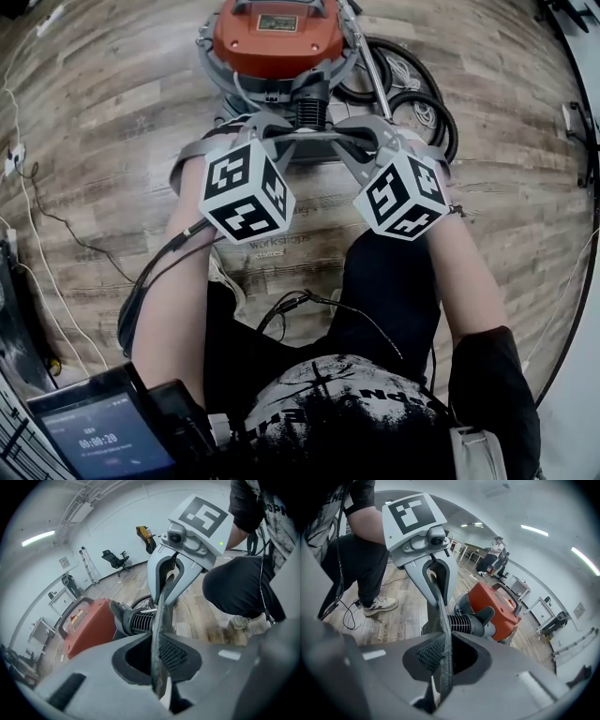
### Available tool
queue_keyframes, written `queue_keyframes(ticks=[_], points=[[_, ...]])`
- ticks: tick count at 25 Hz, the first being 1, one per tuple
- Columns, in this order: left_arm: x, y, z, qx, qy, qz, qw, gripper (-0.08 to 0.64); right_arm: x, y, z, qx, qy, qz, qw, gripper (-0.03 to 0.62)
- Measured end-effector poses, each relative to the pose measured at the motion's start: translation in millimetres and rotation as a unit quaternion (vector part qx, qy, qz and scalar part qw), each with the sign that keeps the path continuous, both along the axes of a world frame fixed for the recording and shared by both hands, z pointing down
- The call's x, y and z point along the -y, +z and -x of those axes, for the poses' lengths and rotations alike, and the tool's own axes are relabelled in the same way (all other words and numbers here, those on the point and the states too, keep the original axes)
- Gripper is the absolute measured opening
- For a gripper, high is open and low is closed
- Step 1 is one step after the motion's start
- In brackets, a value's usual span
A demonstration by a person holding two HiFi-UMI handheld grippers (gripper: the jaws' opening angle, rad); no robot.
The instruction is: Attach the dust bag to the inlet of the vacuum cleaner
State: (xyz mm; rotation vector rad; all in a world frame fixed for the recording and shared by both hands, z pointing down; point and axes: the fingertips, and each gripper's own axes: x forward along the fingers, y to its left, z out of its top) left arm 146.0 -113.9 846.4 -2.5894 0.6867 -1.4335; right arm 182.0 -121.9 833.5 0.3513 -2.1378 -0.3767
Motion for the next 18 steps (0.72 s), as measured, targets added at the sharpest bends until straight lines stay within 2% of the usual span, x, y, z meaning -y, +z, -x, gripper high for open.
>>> queue_keyframes(ticks=[5,9,18], points=[[3,-9,-5,0.012,0.011,-0.018,0.9997,0.043,1,4,-5,0.010,0.025,0.017,0.999,0.034],[6,-14,-11,0.021,0.020,-0.024,0.9993,0.049,2,6,-11,0.006,0.032,0.013,0.999,0.034],[5,-13,-9,-0.011,0.000,0.005,0.9999,0.046,4,-3,-9,-0.044,-0.013,-0.005,0.999,0.037]])
